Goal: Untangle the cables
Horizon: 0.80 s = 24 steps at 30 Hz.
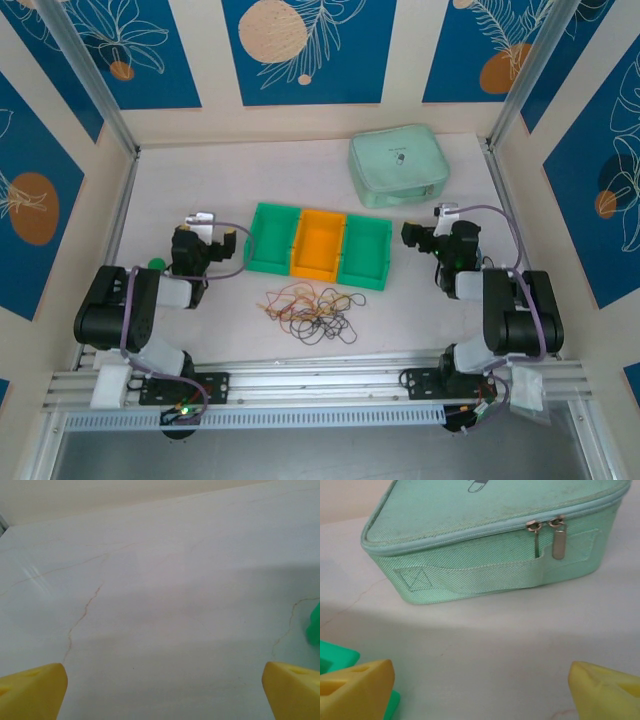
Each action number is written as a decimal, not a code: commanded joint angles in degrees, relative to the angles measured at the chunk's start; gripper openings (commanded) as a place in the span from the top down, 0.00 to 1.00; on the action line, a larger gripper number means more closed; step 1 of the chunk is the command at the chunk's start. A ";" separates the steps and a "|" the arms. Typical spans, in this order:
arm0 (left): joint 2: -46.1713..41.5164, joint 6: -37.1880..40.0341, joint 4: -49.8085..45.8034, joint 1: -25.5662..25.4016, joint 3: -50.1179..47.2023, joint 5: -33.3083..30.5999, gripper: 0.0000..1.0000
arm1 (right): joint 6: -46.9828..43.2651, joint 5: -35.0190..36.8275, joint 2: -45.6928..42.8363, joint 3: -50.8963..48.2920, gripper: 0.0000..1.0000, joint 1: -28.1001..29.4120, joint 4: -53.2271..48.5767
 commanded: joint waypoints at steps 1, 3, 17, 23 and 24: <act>-4.83 -2.86 -8.33 1.05 3.78 -4.88 0.01 | 1.67 1.27 -7.64 7.40 0.12 -0.47 -16.96; -8.73 -3.18 -19.50 0.98 8.30 -7.05 0.01 | 1.10 0.11 -12.14 11.87 0.15 -0.46 -28.70; -34.57 -17.88 -59.49 0.45 20.02 14.95 0.00 | 13.48 -20.40 -28.74 27.04 0.33 13.87 -67.84; -35.03 -21.02 -70.08 -0.96 25.35 20.35 0.01 | 11.60 -14.31 -20.79 34.18 0.43 36.01 -75.62; -34.89 -20.90 -72.45 -0.92 26.58 19.52 0.00 | 10.96 -14.27 -18.99 35.19 0.43 39.21 -76.09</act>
